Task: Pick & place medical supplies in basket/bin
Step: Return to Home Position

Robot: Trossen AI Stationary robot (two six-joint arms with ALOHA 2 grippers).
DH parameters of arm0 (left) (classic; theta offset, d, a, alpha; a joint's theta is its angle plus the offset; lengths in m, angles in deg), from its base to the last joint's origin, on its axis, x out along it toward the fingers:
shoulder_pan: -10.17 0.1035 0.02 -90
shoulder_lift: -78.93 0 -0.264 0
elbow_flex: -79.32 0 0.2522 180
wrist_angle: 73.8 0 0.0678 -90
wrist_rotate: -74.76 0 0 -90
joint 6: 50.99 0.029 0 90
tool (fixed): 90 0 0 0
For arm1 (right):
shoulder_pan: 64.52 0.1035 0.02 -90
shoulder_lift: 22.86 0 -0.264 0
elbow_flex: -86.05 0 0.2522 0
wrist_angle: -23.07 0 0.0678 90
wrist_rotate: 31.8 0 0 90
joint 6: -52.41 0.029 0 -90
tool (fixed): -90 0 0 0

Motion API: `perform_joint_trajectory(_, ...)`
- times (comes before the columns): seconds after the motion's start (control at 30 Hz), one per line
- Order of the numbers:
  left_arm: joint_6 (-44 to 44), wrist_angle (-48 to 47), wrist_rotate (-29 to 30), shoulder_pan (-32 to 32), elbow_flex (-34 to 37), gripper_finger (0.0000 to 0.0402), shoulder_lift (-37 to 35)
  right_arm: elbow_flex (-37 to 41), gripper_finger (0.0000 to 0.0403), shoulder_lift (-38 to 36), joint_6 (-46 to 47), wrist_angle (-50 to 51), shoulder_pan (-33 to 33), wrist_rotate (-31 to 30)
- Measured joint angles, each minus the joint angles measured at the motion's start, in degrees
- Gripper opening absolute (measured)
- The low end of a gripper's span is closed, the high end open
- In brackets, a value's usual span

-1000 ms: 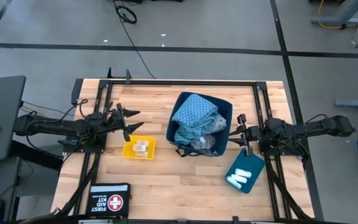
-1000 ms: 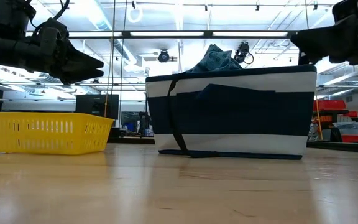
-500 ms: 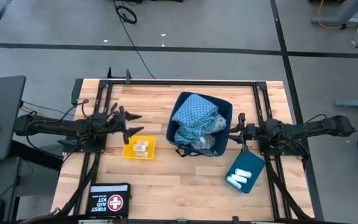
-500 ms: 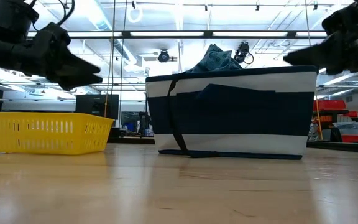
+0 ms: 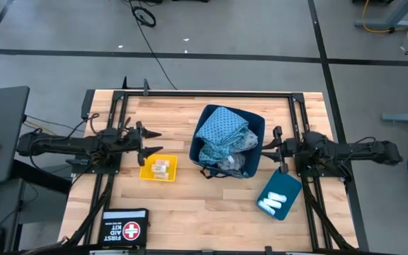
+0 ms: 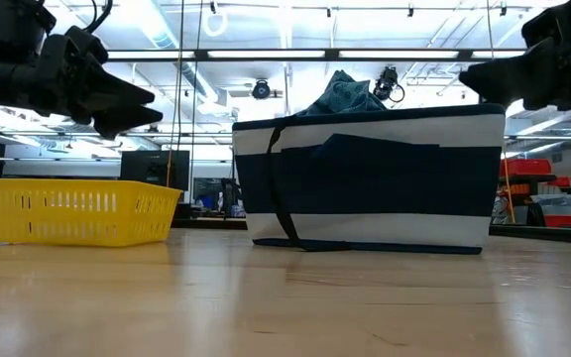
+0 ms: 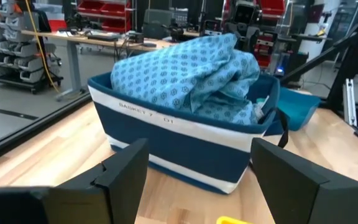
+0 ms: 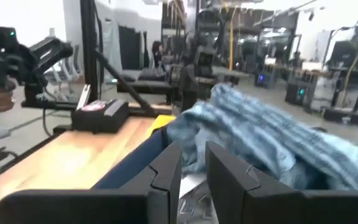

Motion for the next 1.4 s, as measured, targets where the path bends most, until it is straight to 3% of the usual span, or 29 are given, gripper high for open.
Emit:
perform_joint_trajectory(0.37,-1.26,-3.51,-0.85,0.02,0.02,0.0270,-6.22,0.00,0.0082,-14.79,-0.91,10.47,-2.58,-0.01)
perform_joint_trajectory(0.73,-2.59,-8.52,-2.34,0.02,0.02,0.0270,-10.69,-0.31,0.0082,-14.85,-0.04,17.69,-6.26,-2.03)
perform_joint_trajectory(1.0,-2.96,-8.75,-2.34,0.02,0.02,0.0270,-11.00,-0.35,0.0082,-14.80,-0.09,18.42,-9.16,-6.03)
perform_joint_trajectory(1.4,-1.50,-8.50,-2.60,-0.70,0.02,0.0270,-12.91,-0.37,0.0082,-14.38,1.54,18.61,-9.25,-6.85)
